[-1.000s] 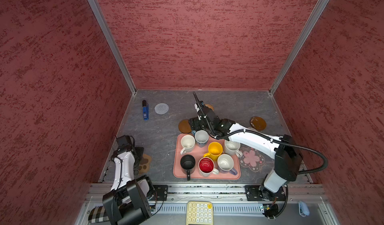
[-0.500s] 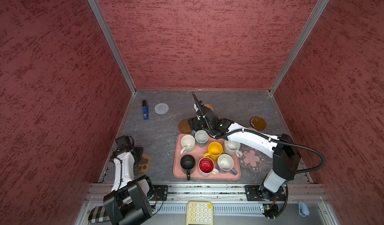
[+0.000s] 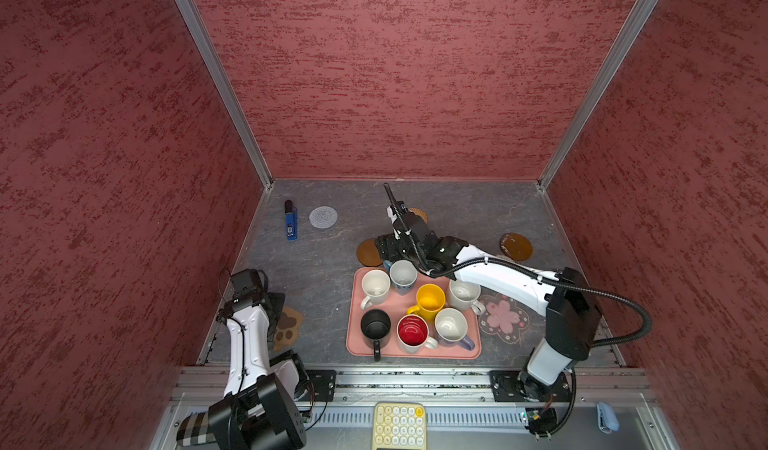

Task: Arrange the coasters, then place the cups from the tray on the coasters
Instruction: 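Lower the left gripper onto the paw-print cork coaster and pinch it, then lift the paw-print coaster with the left gripper and carry it farther away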

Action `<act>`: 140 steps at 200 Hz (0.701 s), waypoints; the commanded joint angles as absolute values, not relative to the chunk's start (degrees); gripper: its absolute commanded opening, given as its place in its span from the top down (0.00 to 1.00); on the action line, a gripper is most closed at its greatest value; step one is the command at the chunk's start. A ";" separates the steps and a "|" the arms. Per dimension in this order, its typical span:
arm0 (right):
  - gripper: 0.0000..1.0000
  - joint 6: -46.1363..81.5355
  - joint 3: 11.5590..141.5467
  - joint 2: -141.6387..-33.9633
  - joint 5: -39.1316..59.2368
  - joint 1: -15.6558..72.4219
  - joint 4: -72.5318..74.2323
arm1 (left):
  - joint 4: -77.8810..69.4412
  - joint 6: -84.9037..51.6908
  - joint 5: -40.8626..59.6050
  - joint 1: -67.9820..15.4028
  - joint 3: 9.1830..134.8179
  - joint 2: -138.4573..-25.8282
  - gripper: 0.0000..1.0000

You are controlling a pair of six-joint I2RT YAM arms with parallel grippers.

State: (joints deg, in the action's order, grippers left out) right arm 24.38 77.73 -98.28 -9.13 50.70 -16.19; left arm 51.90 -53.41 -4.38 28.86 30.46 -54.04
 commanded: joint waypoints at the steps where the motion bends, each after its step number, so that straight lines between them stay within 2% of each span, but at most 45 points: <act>1: 0.20 23.83 78.96 -98.79 -8.26 51.06 -15.63 | 52.09 -53.85 -5.45 28.90 31.11 -54.76 0.00; 101: 0.17 22.60 76.55 -98.30 -9.21 50.97 -15.66 | 46.73 -52.12 -4.36 32.47 27.41 -57.10 0.00; 140: 0.18 22.59 76.29 -98.37 -8.71 50.95 -15.17 | 42.27 -49.97 -1.81 33.90 26.71 -61.27 0.00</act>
State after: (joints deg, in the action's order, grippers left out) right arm 23.09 77.14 -98.28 -9.17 50.70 -16.16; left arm 46.41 -52.25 -3.73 32.60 27.51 -58.94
